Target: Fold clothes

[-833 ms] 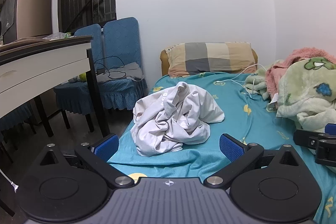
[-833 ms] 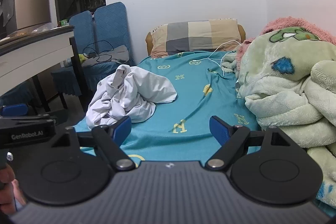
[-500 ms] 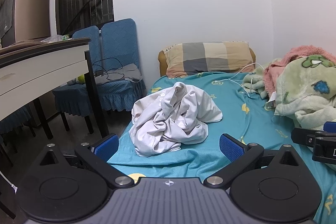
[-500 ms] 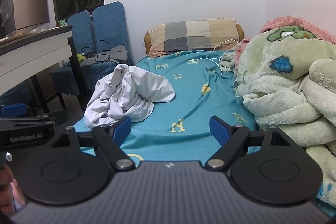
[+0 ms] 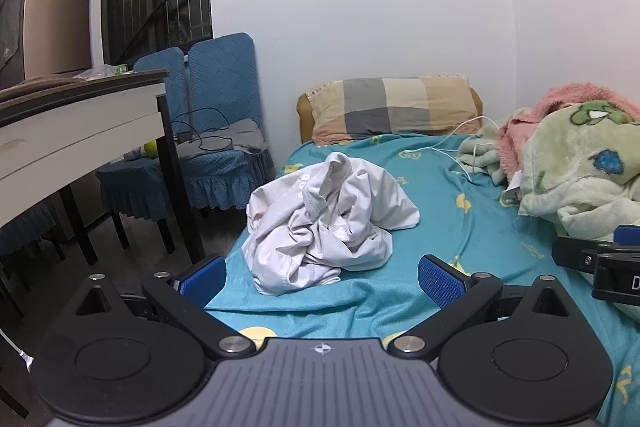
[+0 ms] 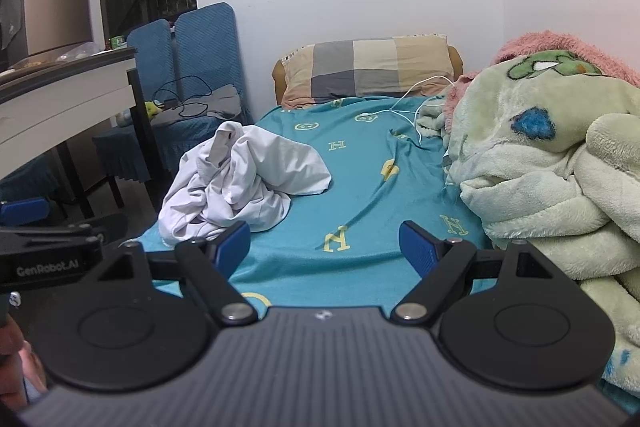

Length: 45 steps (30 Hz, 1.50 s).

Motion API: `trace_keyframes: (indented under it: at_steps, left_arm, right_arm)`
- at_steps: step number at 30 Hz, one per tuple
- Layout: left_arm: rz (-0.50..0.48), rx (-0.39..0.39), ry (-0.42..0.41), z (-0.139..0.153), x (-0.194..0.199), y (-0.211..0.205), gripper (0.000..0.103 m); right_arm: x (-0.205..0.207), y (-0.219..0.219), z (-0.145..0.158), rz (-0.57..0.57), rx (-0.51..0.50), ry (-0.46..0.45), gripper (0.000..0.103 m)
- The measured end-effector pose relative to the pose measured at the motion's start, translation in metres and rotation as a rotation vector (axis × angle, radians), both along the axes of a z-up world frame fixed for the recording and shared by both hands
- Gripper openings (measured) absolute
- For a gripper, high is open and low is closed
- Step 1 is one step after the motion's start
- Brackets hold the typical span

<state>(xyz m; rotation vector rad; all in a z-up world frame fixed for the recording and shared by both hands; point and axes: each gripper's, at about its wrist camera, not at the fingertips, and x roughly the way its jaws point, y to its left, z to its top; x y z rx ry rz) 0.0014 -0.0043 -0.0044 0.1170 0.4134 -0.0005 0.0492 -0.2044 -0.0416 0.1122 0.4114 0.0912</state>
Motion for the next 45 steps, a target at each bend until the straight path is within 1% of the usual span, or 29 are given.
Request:
trace_keyframes:
  at_steps: [3, 8, 12, 15, 18, 22, 28, 31, 34, 36, 38, 41, 43, 45]
  left_arm:
    - [-0.007, -0.009, 0.000, 0.001, -0.001, 0.001, 0.103]
    - [0.002, -0.001, -0.007, 0.000, -0.002, 0.002, 0.103]
    - [0.014, -0.022, 0.005, 0.000, 0.001, 0.006, 0.103]
    - [0.015, -0.004, 0.007, -0.002, 0.003, 0.005, 0.103]
    - [0.011, 0.012, 0.010, -0.001, 0.005, 0.004, 0.103]
    - [-0.007, -0.025, 0.000, 0.006, 0.005, 0.008, 0.103]
    - [0.014, -0.077, -0.013, 0.017, -0.003, 0.020, 0.103]
    - [0.009, -0.101, -0.017, 0.019, -0.010, 0.031, 0.102]
    - [0.006, -0.113, -0.023, 0.020, -0.017, 0.041, 0.102]
    - [0.010, -0.124, -0.022, 0.020, -0.018, 0.046, 0.102]
    - [0.011, -0.139, -0.015, 0.019, -0.013, 0.049, 0.101]
    - [0.011, -0.148, 0.000, 0.018, 0.005, 0.050, 0.099]
    - [0.014, -0.138, 0.011, 0.018, 0.027, 0.047, 0.098]
    - [0.014, -0.117, 0.037, 0.014, 0.058, 0.041, 0.094]
  right_arm:
    - [0.000, 0.000, 0.000, 0.000, -0.003, 0.001, 0.083]
    - [0.002, -0.001, -0.003, -0.001, 0.001, 0.011, 0.083]
    - [0.002, -0.001, -0.003, -0.005, 0.006, 0.011, 0.083]
    - [0.003, -0.003, -0.005, -0.008, 0.017, 0.013, 0.083]
    - [0.006, -0.005, -0.006, -0.031, 0.028, 0.040, 0.083]
    - [0.001, 0.006, 0.007, -0.046, 0.036, 0.040, 0.083]
    - [-0.011, 0.029, 0.033, -0.056, 0.032, 0.032, 0.083]
    - [-0.017, 0.038, 0.048, -0.075, 0.029, 0.039, 0.083]
    - [-0.019, 0.045, 0.061, -0.097, 0.051, 0.056, 0.083]
    - [-0.019, 0.049, 0.067, -0.093, 0.058, 0.050, 0.083]
    - [-0.014, 0.052, 0.072, -0.088, 0.049, 0.049, 0.083]
    - [0.002, 0.049, 0.078, -0.100, 0.051, 0.045, 0.083]
    - [0.016, 0.043, 0.079, -0.108, 0.067, 0.041, 0.083]
    - [0.032, 0.038, 0.074, -0.114, 0.075, 0.038, 0.083]
